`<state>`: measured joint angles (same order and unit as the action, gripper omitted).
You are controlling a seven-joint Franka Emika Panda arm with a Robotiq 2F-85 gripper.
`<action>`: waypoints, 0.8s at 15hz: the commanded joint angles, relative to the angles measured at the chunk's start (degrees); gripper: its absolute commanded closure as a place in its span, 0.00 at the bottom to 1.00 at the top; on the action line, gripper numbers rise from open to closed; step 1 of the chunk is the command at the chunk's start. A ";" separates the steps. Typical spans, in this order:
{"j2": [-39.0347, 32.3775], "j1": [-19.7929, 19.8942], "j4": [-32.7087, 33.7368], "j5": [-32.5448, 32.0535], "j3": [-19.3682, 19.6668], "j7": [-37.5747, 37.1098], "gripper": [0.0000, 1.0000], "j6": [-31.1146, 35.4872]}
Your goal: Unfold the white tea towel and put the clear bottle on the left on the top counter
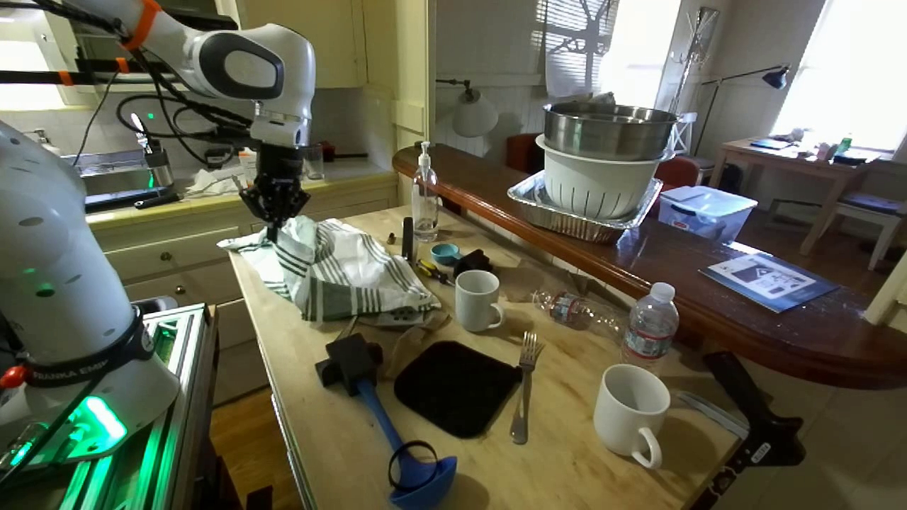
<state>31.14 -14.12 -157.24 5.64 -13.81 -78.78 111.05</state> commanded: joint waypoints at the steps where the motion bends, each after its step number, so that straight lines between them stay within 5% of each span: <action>1: 6.03 1.65 -1.19 3.25 -0.54 -1.47 0.71 -9.94; 4: 5.83 2.93 0.03 5.20 -0.09 -0.40 0.48 -15.42; 6: 5.84 3.64 0.08 5.46 0.13 1.60 0.34 -12.78; 10: 2.37 4.05 0.16 6.30 0.96 10.29 0.04 2.23; 12: -1.64 3.98 0.05 6.91 1.42 15.55 0.00 12.04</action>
<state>34.95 -10.58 -157.29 10.24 -13.00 -70.03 112.47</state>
